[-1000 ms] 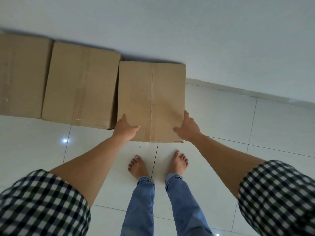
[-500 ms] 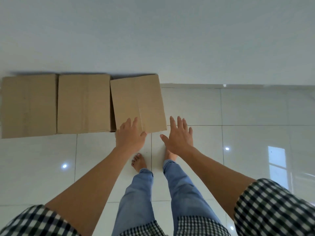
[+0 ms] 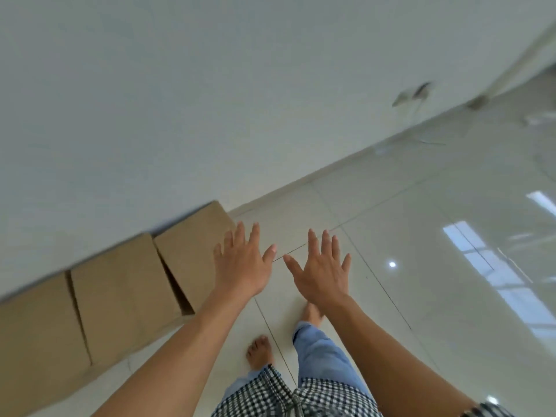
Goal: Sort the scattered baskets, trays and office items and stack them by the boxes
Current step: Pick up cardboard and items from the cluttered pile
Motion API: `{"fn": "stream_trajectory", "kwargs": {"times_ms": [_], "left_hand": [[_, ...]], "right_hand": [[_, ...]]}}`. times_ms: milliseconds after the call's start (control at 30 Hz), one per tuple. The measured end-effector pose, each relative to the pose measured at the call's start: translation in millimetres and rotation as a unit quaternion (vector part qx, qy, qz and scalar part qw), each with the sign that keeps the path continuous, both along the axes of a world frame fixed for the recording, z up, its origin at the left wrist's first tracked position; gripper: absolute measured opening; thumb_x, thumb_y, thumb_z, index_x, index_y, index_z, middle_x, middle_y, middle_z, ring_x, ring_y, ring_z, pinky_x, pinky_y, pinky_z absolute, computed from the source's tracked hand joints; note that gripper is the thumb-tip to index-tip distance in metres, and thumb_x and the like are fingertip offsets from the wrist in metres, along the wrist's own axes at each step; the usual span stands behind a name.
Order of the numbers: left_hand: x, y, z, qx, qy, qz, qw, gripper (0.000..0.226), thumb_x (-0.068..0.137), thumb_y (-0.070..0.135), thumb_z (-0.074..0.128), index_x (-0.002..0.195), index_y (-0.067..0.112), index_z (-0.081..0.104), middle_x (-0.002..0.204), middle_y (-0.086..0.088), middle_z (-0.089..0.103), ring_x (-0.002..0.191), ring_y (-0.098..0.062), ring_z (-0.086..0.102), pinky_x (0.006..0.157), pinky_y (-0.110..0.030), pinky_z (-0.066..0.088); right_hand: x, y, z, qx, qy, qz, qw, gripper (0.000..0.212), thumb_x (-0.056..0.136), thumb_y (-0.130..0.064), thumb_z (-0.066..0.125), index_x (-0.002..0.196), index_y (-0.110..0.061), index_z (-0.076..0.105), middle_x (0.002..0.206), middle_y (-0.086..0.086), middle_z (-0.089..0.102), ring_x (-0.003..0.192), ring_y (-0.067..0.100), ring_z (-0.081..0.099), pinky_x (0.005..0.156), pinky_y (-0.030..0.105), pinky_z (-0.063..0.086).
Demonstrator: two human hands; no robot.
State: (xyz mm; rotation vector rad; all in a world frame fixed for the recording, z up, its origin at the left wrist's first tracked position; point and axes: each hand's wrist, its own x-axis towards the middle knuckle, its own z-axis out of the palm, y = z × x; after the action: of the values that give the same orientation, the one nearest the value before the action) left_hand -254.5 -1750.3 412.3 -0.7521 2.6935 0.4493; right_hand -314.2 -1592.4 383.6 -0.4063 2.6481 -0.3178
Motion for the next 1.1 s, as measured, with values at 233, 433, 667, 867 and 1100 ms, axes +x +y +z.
{"fn": "stream_trajectory", "kwargs": {"times_ms": [233,433,667,867,1100], "left_hand": [[-34.9,105.1,35.8,-0.012,0.021,-0.202,0.979,0.074,0.099,0.068,0.018,0.161,0.031,0.002,0.169,-0.005,-0.001,0.155,-0.03,0.003,0.122,-0.053,0.006],[-36.4,237.3,50.7,-0.008,0.036,-0.363,0.931,0.075,0.098,0.069,0.019,0.16,0.033,-0.002,0.169,-0.004,-0.002,0.155,-0.029,0.0,0.122,-0.052,0.004],[17.3,422.6,59.4,-0.007,0.049,-0.516,0.855,0.075,0.098,0.07,0.02,0.16,0.033,-0.003,0.169,-0.004,-0.002,0.155,-0.028,0.0,0.122,-0.052,0.005],[95.0,578.2,58.2,-0.007,0.05,-0.63,0.775,0.076,0.097,0.071,0.019,0.16,0.034,-0.003,0.169,-0.003,-0.001,0.155,-0.029,0.002,0.122,-0.052,0.007],[183.7,713.1,50.9,-0.008,0.048,-0.74,0.671,0.076,0.097,0.071,0.018,0.16,0.034,-0.003,0.169,-0.003,-0.002,0.155,-0.029,0.001,0.122,-0.052,0.006]], "right_hand": [[27.0,120.5,31.3,-0.017,0.027,-0.212,0.977,0.089,0.092,-0.079,0.023,0.161,-0.029,-0.003,0.17,0.005,-0.01,0.155,0.027,-0.015,0.121,0.058,-0.006],[75.7,243.8,44.4,-0.035,0.042,-0.371,0.927,0.088,0.093,-0.078,0.025,0.161,-0.029,-0.002,0.17,0.005,-0.009,0.155,0.026,-0.015,0.12,0.059,-0.006],[175.9,403.4,55.4,-0.044,0.053,-0.51,0.857,0.09,0.093,-0.079,0.024,0.161,-0.029,-0.004,0.17,0.006,-0.01,0.155,0.026,-0.015,0.12,0.06,-0.007],[280.6,530.9,57.9,-0.043,0.061,-0.616,0.784,0.089,0.094,-0.077,0.025,0.162,-0.027,-0.004,0.17,0.006,-0.009,0.155,0.026,-0.015,0.12,0.059,-0.007],[393.5,634.1,54.1,-0.032,0.074,-0.73,0.678,0.09,0.093,-0.078,0.026,0.162,-0.026,0.0,0.17,0.005,-0.004,0.156,0.026,-0.007,0.12,0.06,-0.002]]}}
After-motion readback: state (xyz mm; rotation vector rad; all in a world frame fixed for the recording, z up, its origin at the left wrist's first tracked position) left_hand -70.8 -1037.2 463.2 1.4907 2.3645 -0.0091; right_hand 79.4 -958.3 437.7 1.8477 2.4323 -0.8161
